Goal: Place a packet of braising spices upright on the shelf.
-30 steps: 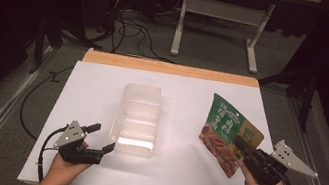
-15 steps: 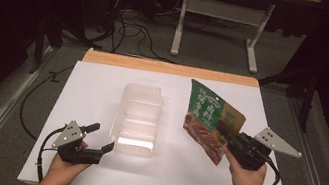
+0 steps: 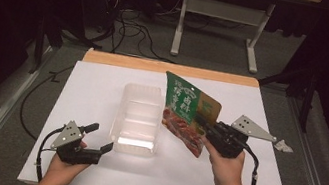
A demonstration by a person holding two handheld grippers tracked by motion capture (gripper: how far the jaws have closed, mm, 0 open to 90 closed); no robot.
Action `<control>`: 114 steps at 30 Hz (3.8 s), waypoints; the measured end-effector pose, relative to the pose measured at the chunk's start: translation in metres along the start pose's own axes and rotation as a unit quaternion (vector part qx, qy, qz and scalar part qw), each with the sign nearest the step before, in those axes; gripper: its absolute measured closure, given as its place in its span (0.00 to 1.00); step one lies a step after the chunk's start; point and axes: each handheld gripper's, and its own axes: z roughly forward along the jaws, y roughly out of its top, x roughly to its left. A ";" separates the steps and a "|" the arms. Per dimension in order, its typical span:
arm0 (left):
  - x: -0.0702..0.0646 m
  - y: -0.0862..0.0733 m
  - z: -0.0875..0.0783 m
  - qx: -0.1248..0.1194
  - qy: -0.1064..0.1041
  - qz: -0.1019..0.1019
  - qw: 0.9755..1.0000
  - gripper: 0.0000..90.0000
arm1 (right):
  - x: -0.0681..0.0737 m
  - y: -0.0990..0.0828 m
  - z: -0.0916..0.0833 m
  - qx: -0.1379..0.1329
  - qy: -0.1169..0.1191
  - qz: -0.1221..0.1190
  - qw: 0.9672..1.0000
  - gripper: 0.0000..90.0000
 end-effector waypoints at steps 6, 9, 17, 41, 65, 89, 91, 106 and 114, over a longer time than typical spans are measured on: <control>0.000 0.000 0.000 -0.002 0.000 -0.001 1.000 0.17 | 0.011 0.002 0.016 -0.005 0.021 0.001 1.000 1.00; 0.000 0.000 0.000 -0.002 -0.001 -0.001 1.000 0.17 | 0.018 0.002 0.026 -0.005 0.031 0.003 0.999 1.00; 0.000 0.000 -0.002 -0.004 -0.001 -0.003 1.000 0.17 | 0.032 0.000 0.053 -0.002 0.054 0.005 0.999 1.00; 0.001 0.000 -0.002 -0.003 -0.003 -0.004 1.000 0.17 | 0.056 -0.014 0.096 0.003 0.079 0.002 0.997 1.00; 0.002 -0.001 -0.002 -0.001 -0.004 -0.005 1.000 0.17 | 0.060 -0.032 0.109 -0.012 0.077 -0.018 0.997 1.00; 0.000 -0.001 0.000 0.002 -0.009 -0.005 1.000 0.17 | 0.052 -0.046 0.115 -0.024 0.053 -0.004 0.998 1.00; 0.000 -0.001 0.001 0.002 -0.010 -0.005 1.000 0.17 | 0.052 -0.047 0.116 -0.022 0.050 -0.003 0.999 1.00; 0.002 -0.001 -0.001 0.001 -0.010 -0.004 1.000 0.17 | 0.054 -0.055 0.119 -0.018 0.031 -0.026 0.999 1.00; 0.001 -0.001 0.000 0.001 -0.010 -0.005 1.000 0.17 | 0.053 -0.056 0.120 -0.013 0.033 -0.024 0.999 1.00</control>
